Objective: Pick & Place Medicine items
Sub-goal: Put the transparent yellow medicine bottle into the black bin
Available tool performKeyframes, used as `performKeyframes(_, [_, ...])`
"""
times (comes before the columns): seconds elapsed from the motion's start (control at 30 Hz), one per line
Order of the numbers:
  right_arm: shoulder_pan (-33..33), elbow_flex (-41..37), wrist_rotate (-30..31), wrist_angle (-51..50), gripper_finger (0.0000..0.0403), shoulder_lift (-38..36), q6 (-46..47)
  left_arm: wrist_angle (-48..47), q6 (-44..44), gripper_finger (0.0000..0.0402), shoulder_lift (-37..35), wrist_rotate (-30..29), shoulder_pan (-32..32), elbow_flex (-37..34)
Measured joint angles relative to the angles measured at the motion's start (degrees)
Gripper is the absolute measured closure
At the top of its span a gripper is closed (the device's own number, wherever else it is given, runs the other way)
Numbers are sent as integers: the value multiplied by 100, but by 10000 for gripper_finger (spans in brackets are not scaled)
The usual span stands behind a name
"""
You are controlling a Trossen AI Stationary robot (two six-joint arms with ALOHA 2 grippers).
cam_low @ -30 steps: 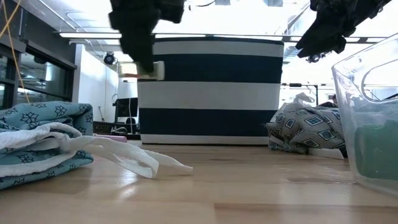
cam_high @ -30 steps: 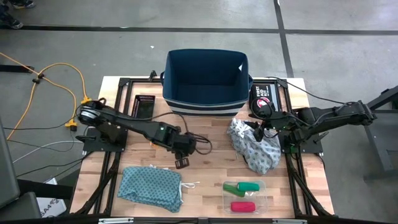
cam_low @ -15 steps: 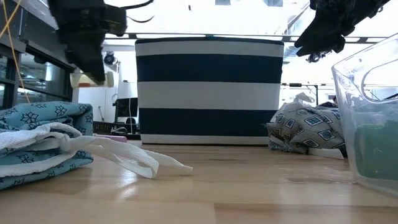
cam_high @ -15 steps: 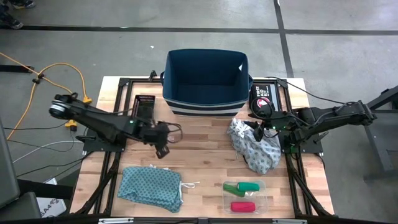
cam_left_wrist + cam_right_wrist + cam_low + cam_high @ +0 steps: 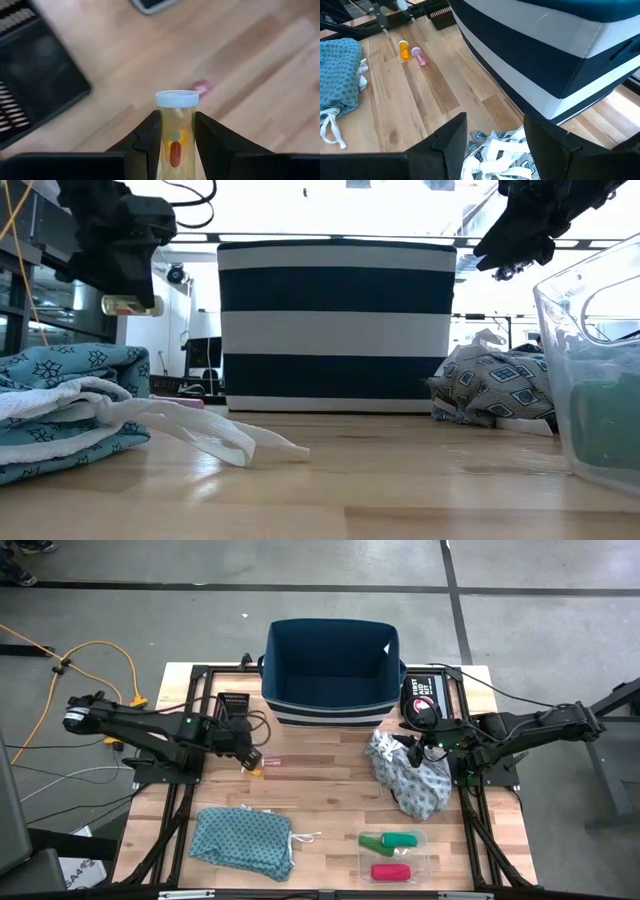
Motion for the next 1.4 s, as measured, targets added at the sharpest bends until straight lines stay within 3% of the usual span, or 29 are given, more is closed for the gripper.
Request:
performKeyframes(0.27, [-1, 0, 0, -1, 219, 0, 0, -935, -247, 300, -54, -198, 953, 0])
performKeyframes(0.57, [-1, 0, -2, -1, 219, 0, 0, -963, 594, 300, -51, -84, 2379, -37])
performKeyframes(0.77, [1, 0, -1, -1, 219, 0, 0, -510, 1226, 300, -39, -65, 3193, -312])
performKeyframes(1.0, [1, 0, -2, -1, 219, 0, 0, 577, 1619, 300, -37, -56, 3915, -1115])
performKeyframes(1.4, [0, 0, -2, -1, 219, 0, 0, 1481, 1754, 300, -32, 121, 4269, -1850])
